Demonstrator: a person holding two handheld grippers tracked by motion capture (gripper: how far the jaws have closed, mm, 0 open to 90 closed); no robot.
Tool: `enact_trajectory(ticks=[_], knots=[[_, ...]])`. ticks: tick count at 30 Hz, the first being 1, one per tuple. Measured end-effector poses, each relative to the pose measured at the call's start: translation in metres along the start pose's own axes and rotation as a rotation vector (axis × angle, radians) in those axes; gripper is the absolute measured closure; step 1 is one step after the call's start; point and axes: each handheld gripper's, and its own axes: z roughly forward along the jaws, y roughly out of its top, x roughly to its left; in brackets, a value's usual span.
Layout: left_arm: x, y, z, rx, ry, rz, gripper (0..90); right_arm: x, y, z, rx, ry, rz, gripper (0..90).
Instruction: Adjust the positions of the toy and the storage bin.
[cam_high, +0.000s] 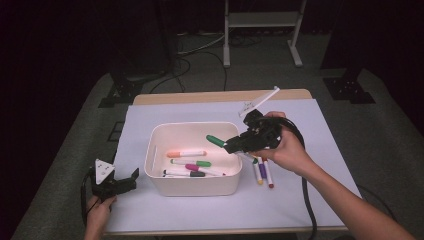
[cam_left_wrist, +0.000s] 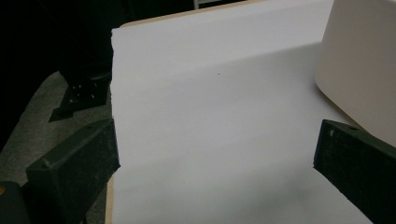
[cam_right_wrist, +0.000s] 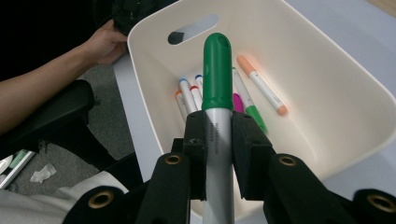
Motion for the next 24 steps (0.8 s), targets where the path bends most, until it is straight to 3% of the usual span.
enact_trajectory(ticks=[12, 24], knots=[[0.000, 0.000, 0.000, -0.002, -0.001, -0.002, 0.0, 0.011, 0.024, 0.025, 0.034, 0.054, -0.052, 75.9], [0.000, 0.000, 0.000, 0.000, -0.003, 0.000, 0.0, 0.015, 0.039, 0.046, 0.062, 0.091, -0.065, 75.8]])
